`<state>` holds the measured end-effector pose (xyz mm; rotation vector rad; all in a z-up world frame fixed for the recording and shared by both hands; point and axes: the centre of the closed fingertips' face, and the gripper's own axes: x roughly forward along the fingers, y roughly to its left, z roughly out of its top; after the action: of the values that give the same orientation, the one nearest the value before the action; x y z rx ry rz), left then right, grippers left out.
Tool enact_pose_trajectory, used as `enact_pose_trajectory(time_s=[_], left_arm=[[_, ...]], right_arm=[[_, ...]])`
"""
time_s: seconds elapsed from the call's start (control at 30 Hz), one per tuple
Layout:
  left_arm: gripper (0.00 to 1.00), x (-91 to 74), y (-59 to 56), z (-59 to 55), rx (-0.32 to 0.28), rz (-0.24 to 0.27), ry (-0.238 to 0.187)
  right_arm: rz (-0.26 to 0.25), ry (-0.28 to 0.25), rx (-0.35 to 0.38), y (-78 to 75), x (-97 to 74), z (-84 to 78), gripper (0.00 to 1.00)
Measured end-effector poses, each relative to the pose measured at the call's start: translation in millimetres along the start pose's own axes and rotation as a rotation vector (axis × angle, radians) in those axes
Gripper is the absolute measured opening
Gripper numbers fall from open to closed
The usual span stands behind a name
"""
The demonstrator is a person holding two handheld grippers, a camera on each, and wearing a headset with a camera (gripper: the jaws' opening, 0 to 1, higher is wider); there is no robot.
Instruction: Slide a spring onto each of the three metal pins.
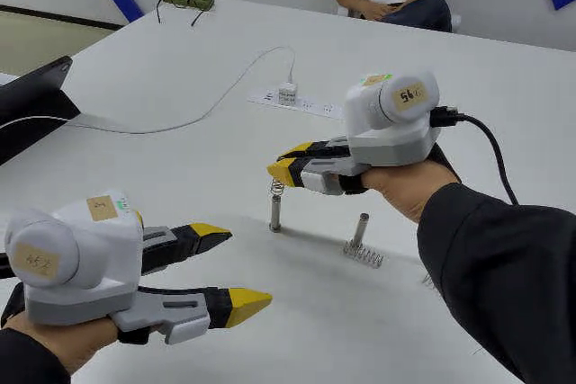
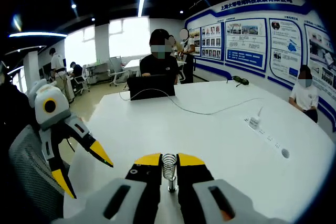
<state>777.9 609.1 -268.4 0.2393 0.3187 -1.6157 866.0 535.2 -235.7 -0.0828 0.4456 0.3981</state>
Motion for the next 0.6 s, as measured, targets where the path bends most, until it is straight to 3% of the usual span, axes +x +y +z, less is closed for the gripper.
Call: enact_pose_trajectory(time_s=[0.6], left_arm=[[0.55, 2.0, 0.6, -3.4, -0.003, -0.006, 0.007]], right_arm=[[-0.014, 0.035, 0.006, -6.0, 9.7, -13.8, 0.12]])
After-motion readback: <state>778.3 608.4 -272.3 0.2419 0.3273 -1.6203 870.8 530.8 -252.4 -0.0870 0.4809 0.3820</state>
